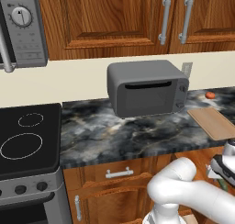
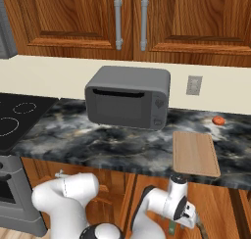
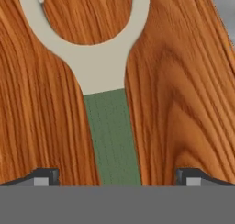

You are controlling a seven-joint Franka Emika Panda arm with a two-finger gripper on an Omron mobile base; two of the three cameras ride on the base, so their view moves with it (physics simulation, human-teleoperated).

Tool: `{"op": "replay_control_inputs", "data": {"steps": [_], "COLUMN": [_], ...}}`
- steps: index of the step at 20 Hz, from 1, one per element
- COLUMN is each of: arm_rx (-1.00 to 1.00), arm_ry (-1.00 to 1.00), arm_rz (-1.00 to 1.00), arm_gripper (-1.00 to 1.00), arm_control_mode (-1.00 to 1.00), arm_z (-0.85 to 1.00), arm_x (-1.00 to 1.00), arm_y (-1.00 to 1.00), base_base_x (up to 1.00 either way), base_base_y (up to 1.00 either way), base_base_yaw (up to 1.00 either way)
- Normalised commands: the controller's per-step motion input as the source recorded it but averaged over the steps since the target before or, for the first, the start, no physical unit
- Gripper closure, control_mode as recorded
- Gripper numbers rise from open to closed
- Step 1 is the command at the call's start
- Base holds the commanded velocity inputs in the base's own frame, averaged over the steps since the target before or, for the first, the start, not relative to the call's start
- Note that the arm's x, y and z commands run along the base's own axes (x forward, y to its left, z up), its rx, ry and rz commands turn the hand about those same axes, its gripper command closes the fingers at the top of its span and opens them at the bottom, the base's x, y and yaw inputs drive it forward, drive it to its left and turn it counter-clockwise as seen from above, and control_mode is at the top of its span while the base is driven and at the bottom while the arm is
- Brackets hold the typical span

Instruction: Open the drawer on the right and place the cutting tools on the cutting board.

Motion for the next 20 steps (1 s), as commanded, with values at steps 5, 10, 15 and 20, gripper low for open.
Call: {"op": "replay_control_inputs", "data": {"steps": [5,10,15,20], "arm_rx": [0.0,0.0,0.0,0.0], "arm_ry": [-0.05,-0.02,0.0,-0.05], "arm_rz": [0.07,0.05,0.0,0.0], "arm_gripper": [-1.0,-1.0,1.0,1.0], "arm_control_mode": [-1.0,-1.0,-1.0,-1.0], "arm_z": [-0.25,-0.18,-0.01,0.19], "arm_x": [0.0,0.0,0.0,-0.05], "arm_y": [0.0,0.0,0.0,0.0], "base_base_x": [0.0,0.0,0.0,0.0], "base_base_y": [0.0,0.0,0.0,0.0], "base_base_yaw": [0.0,0.0,0.0,0.0]}}
